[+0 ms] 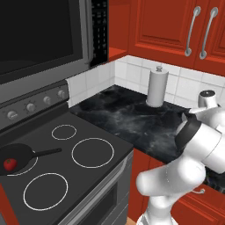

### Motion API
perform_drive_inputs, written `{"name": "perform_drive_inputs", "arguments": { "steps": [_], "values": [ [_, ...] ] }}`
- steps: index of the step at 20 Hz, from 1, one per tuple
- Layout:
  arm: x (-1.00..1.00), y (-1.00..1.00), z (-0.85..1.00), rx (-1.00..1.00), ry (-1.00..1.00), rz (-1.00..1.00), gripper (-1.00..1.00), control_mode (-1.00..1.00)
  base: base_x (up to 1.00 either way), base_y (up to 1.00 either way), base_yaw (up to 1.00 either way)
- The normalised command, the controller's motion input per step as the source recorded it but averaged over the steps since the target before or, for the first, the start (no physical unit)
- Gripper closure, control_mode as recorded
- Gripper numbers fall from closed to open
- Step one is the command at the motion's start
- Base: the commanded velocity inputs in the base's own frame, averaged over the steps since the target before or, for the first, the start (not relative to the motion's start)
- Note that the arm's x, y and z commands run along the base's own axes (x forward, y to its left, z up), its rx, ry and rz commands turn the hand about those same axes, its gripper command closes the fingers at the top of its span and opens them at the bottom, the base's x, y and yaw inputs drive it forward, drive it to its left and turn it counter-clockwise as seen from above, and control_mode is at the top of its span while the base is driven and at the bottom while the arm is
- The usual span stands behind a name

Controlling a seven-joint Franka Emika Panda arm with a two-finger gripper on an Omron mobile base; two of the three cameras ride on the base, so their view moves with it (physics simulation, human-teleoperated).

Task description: Place the pan on the rear left burner on the stove. Then place the tomato and the onion in the pan and turn on the rear left burner.

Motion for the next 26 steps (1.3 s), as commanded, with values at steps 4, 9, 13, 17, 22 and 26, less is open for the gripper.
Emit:
{"name": "perform_drive_inputs", "arguments": {
  "steps": [4,9,13,17,22,26],
  "values": [
    [0.00,-0.18,-0.29,0.00,0.00,-0.01,-1.00,-1.00,0.00,0.00,0.00],
    [0.09,-0.16,-0.24,0.00,0.00,0.00,-1.00,-1.00,0.00,0.00,0.00],
    [0.12,-0.12,-0.21,0.00,0.00,0.00,-1.00,-1.00,0.00,0.00,0.00],
    [0.18,-0.08,-0.13,0.00,0.00,0.00,-1.00,-1.00,0.00,0.00,0.00],
    [0.27,-0.09,-0.19,0.01,0.00,0.00,-1.00,-1.00,0.00,0.00,0.00],
    [0.26,-0.11,-0.23,0.01,0.00,0.00,-1.00,-1.00,0.00,0.00,0.00]
  ]
}}
